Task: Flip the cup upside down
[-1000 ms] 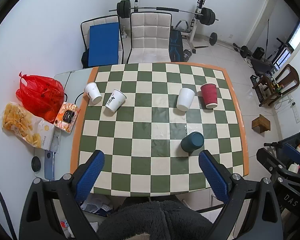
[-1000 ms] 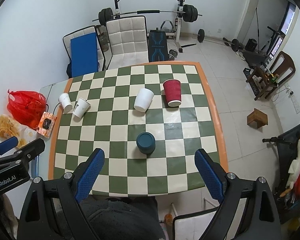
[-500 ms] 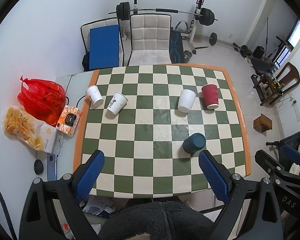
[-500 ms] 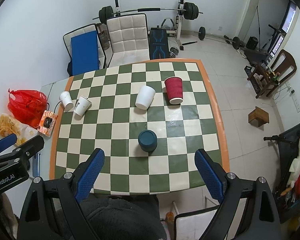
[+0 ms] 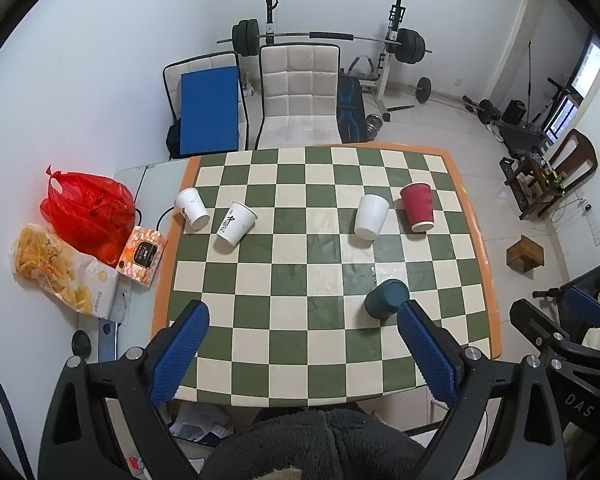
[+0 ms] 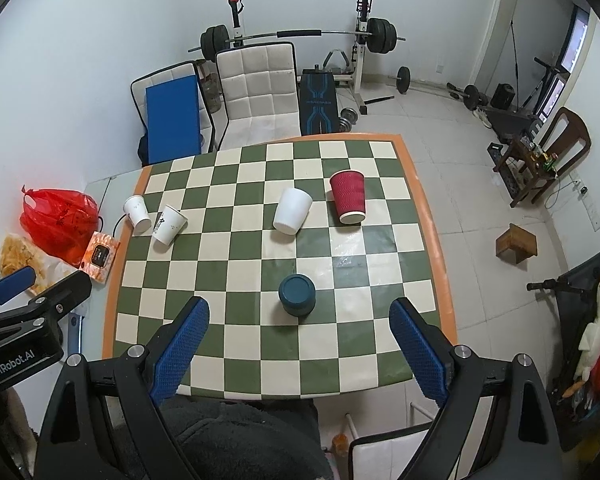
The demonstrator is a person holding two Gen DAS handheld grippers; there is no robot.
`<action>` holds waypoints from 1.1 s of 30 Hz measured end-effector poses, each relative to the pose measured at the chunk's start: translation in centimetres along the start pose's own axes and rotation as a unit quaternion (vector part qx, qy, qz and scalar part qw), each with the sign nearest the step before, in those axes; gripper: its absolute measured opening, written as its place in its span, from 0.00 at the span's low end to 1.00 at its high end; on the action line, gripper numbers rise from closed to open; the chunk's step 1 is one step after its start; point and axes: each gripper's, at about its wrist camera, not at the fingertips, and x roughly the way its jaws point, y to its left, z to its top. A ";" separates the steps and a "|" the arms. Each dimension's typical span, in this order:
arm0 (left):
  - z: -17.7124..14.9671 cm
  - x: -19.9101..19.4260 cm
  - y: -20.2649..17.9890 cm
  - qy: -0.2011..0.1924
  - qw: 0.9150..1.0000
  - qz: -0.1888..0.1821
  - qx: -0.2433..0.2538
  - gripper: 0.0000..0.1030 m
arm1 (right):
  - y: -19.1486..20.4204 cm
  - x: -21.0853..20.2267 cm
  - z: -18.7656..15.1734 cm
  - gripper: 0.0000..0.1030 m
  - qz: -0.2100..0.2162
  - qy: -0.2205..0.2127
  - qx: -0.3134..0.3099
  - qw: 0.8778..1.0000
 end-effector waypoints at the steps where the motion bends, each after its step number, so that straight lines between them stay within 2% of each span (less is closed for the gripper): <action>1: 0.0 -0.1 0.0 0.000 1.000 0.000 0.001 0.94 | 0.0 -0.1 -0.1 0.91 0.000 -0.001 0.000 1.000; 33: 0.0 -0.5 -0.7 0.006 1.000 0.003 0.002 0.94 | -1.1 -0.2 -0.1 0.91 0.002 0.005 0.000 1.000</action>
